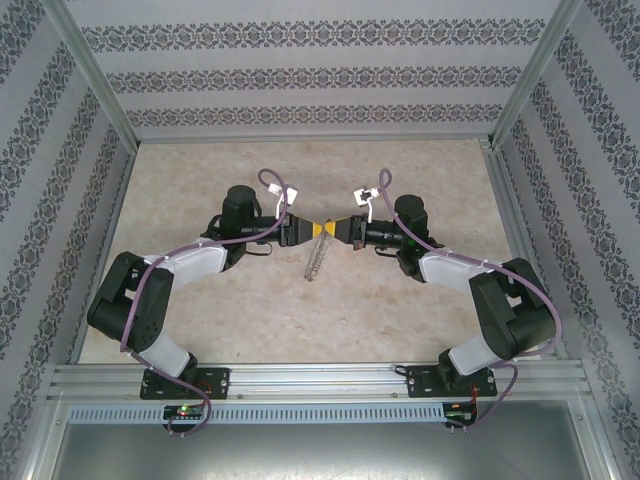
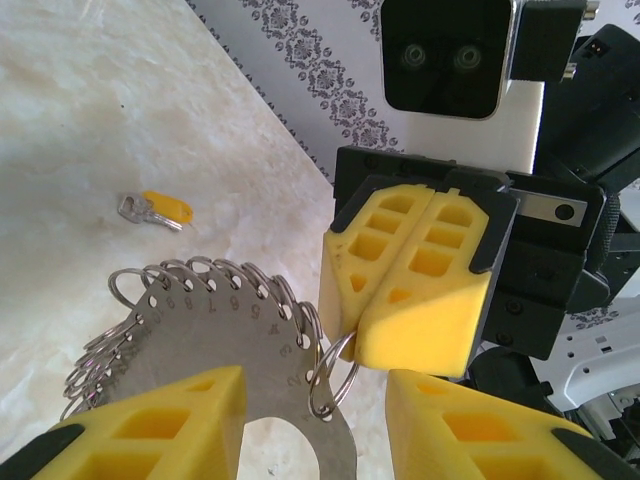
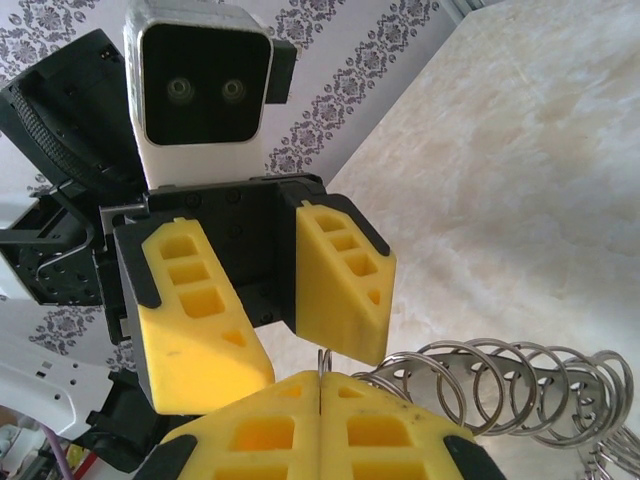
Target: Put the keys on the keyring
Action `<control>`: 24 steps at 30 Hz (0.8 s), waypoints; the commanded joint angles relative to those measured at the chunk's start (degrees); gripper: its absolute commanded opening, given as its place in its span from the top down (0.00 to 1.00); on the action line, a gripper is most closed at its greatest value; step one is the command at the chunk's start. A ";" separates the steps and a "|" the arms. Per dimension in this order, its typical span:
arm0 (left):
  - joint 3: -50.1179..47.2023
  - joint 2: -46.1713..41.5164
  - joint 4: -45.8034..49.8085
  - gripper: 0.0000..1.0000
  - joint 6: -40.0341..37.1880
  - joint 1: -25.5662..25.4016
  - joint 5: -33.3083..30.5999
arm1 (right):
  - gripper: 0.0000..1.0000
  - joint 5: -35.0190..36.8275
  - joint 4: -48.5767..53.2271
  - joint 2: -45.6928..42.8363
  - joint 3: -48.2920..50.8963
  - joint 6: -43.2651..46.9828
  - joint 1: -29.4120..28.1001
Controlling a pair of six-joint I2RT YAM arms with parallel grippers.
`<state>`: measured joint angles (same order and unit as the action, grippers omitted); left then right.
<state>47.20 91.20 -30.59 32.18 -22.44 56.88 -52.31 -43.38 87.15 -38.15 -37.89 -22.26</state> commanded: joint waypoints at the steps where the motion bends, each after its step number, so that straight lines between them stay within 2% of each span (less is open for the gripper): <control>1: -0.48 0.59 -3.75 0.59 0.47 -0.33 1.91 | 1.00 -0.03 -4.26 0.12 -1.84 -0.78 0.34; 7: 0.69 1.16 -4.30 0.64 0.68 -1.02 1.75 | 1.00 -0.16 -4.53 0.47 -1.75 -1.04 0.18; 12: 1.49 1.70 -4.99 0.73 1.18 -1.46 1.74 | 1.00 -0.23 -4.61 0.88 -1.66 -1.05 0.09; 17: 2.24 1.98 -5.21 0.93 1.37 -1.56 1.48 | 1.00 -0.55 -4.61 1.46 -1.84 -1.13 0.09; 19: 2.90 1.84 -4.05 1.00 0.84 -1.64 1.39 | 1.00 -0.59 -4.51 1.53 -1.84 -1.16 0.08; 20: 3.25 1.67 -2.99 1.00 0.17 -1.60 1.27 | 1.00 -0.39 -4.28 1.66 -1.75 -1.22 0.27; 21: 3.72 1.44 -1.33 1.00 -0.90 -1.63 0.97 | 0.94 -0.13 -4.22 1.53 -1.54 -1.52 0.57; 22: 4.36 0.99 1.27 1.00 -2.52 -1.58 0.68 | 0.78 0.22 -4.49 1.50 -1.13 -1.94 1.06; 23: 5.16 0.53 4.10 1.00 -4.45 -1.56 0.17 | 0.67 0.60 -4.82 1.10 -0.58 -2.42 1.61; 24: 5.77 0.05 6.41 1.00 -6.07 -1.61 -0.24 | 0.63 0.79 -4.96 0.80 -0.16 -2.58 1.97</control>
<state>49.82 92.86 -29.19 31.31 -23.33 56.77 -51.66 -44.88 88.33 -38.28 -39.88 -21.10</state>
